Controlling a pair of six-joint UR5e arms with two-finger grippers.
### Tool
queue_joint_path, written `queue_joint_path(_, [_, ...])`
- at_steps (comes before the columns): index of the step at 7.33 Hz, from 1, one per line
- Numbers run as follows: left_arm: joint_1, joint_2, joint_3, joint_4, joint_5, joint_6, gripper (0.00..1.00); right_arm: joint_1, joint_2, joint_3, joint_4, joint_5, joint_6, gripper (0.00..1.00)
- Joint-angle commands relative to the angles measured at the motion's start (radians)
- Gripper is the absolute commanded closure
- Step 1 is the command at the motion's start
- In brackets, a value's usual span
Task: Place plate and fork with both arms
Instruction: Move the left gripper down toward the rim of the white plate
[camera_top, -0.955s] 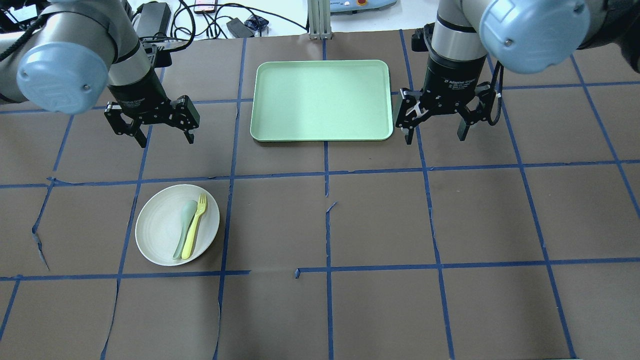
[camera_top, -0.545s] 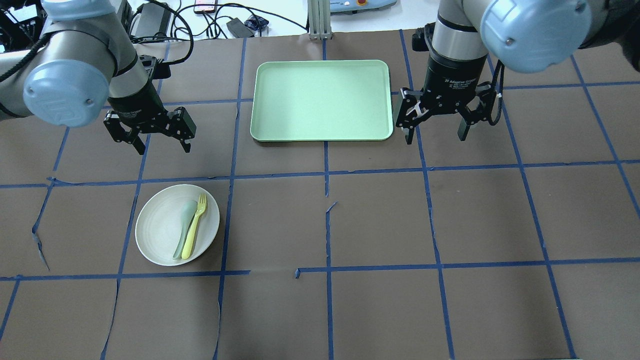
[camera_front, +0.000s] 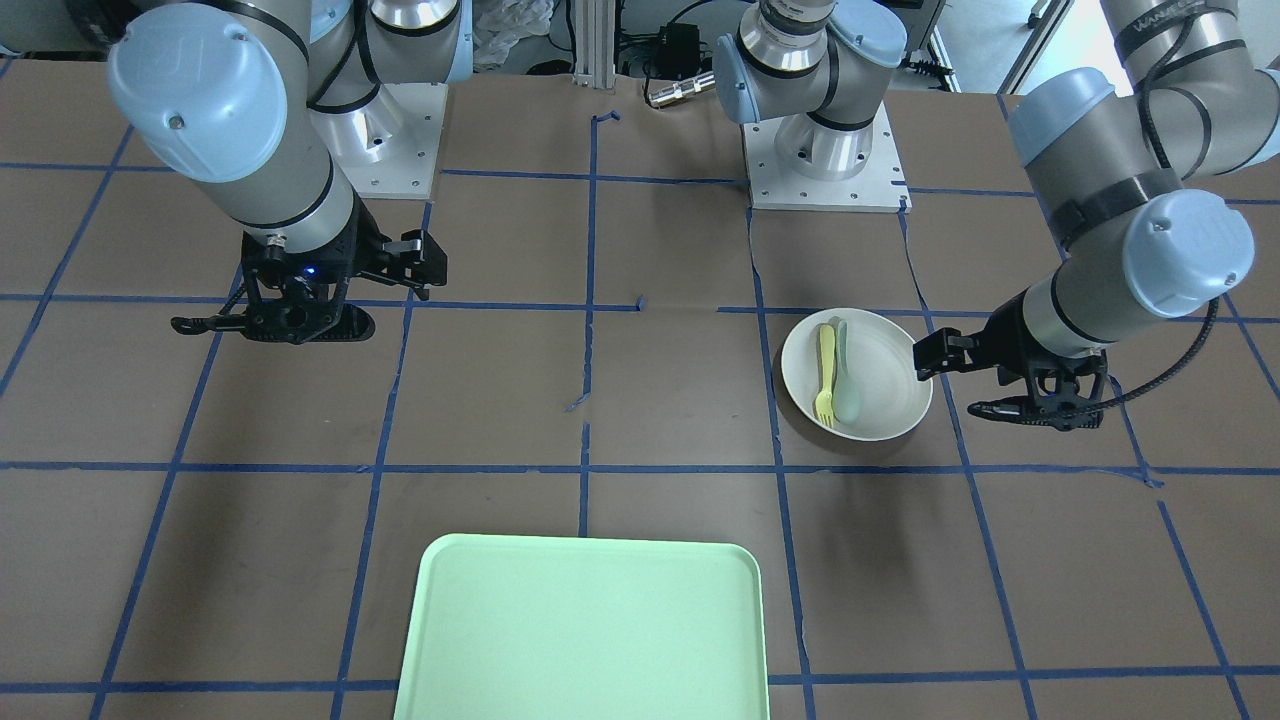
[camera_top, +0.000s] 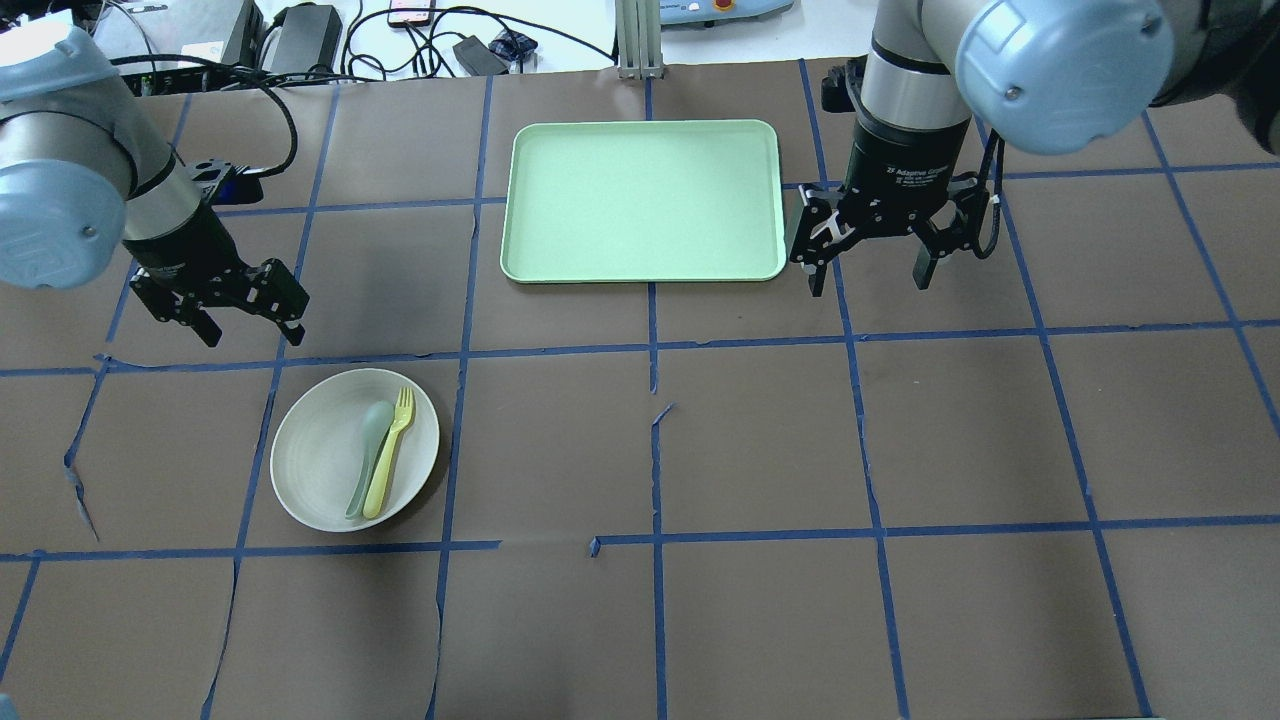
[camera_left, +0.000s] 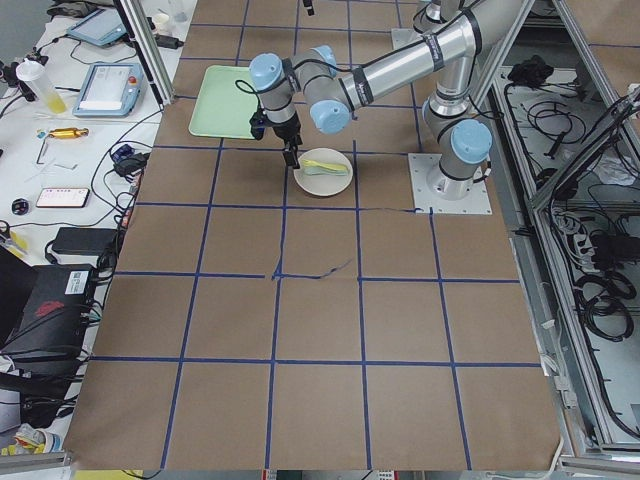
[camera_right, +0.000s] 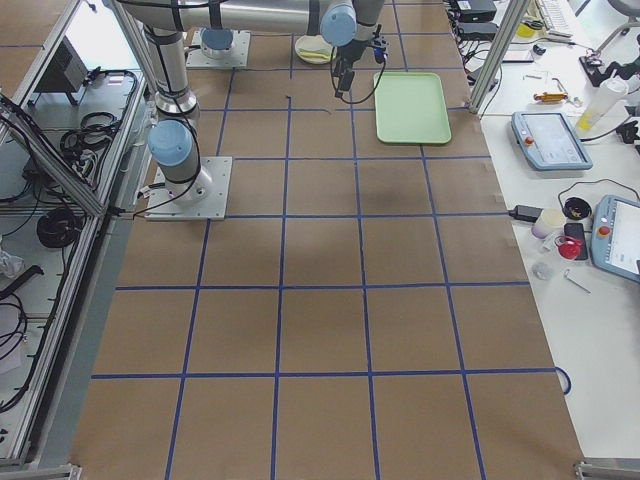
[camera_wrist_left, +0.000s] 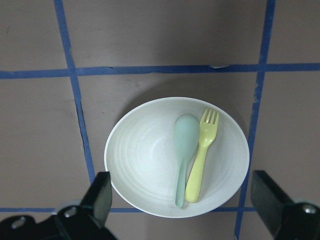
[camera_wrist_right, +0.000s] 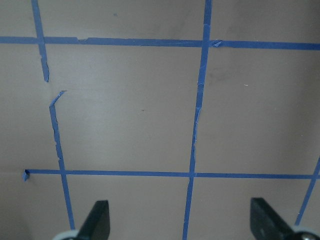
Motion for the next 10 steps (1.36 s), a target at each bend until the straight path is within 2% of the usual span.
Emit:
queue_joint_path(1, [0.111,-0.032,-0.122,0.137,-0.007,0.144,0.00,0.002,-0.001,0.016,-0.001,0.001,0.001,0.00])
queue_joint_path(4, [0.159,-0.044,-0.217,0.150,-0.036,0.154,0.00,0.003,-0.001,0.029,-0.001,0.001,0.004,0.00])
queue_joint_path(5, [0.159,-0.054,-0.251,0.148,-0.093,0.154,0.04,0.003,-0.001,0.030,-0.001,0.001,0.003,0.00])
queue_joint_path(7, [0.159,-0.080,-0.261,0.151,-0.089,0.159,0.11,0.003,0.000,0.030,-0.001,-0.001,0.001,0.00])
queue_joint_path(9, [0.159,-0.104,-0.256,0.154,-0.087,0.162,0.54,0.003,0.000,0.030,-0.002,0.001,0.001,0.00])
queue_joint_path(10, [0.159,-0.110,-0.251,0.156,-0.089,0.163,0.92,0.003,-0.001,0.030,-0.001,0.001,0.001,0.00])
